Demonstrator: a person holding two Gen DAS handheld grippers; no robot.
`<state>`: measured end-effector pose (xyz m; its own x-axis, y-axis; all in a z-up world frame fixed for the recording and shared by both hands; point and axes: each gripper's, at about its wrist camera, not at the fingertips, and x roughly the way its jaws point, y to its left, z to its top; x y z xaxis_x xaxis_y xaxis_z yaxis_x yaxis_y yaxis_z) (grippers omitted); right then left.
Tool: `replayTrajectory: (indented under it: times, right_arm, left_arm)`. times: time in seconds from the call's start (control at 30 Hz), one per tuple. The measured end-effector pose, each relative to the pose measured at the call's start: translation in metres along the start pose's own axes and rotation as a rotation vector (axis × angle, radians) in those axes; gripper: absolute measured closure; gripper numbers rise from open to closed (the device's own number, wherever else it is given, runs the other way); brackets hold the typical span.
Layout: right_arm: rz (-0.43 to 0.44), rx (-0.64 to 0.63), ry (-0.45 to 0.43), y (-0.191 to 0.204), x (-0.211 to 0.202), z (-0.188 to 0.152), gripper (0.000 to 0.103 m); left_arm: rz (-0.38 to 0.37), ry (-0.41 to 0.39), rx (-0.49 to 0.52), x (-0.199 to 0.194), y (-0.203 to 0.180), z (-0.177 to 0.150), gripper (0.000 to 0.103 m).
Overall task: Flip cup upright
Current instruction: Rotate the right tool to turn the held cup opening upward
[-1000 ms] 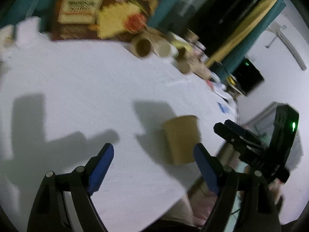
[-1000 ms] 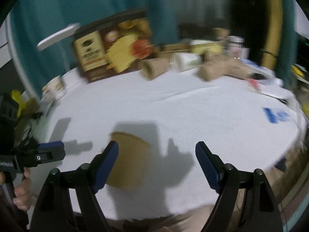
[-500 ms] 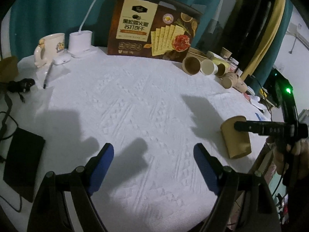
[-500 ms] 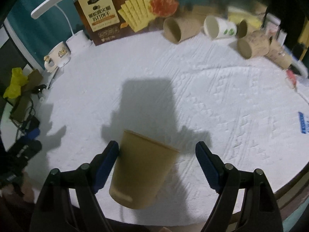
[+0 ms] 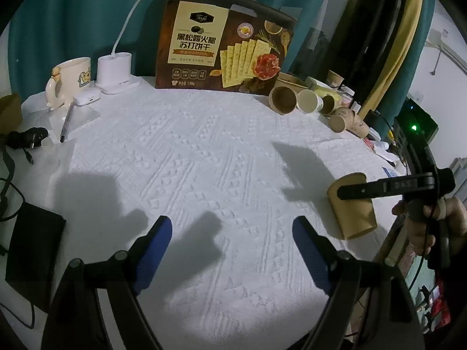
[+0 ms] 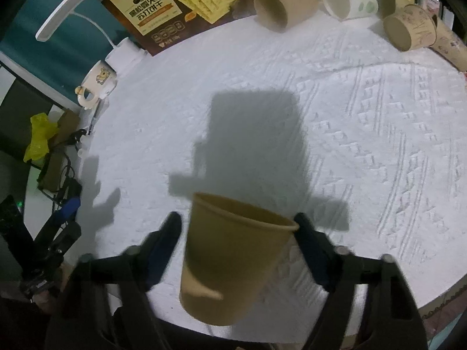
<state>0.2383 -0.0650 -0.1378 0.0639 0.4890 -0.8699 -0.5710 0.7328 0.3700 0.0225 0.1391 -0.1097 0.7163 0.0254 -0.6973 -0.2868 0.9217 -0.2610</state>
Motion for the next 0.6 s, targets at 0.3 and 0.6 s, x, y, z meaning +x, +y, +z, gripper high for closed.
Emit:
replayTrajectory:
  times: [0.3, 0.6]
  right_arm:
    - [-0.075, -0.098, -0.190, 0.022, -0.026, 0.011, 0.035]
    - [-0.413, -0.263, -0.591, 0.040, -0.019, -0.011, 0.035]
  left_arm:
    - [0.006, 0.012, -0.008, 0.002, 0.001, 0.000, 0.018]
    - [0.021, 0.021, -0.021, 0.002, 0.003, 0.000, 0.018]
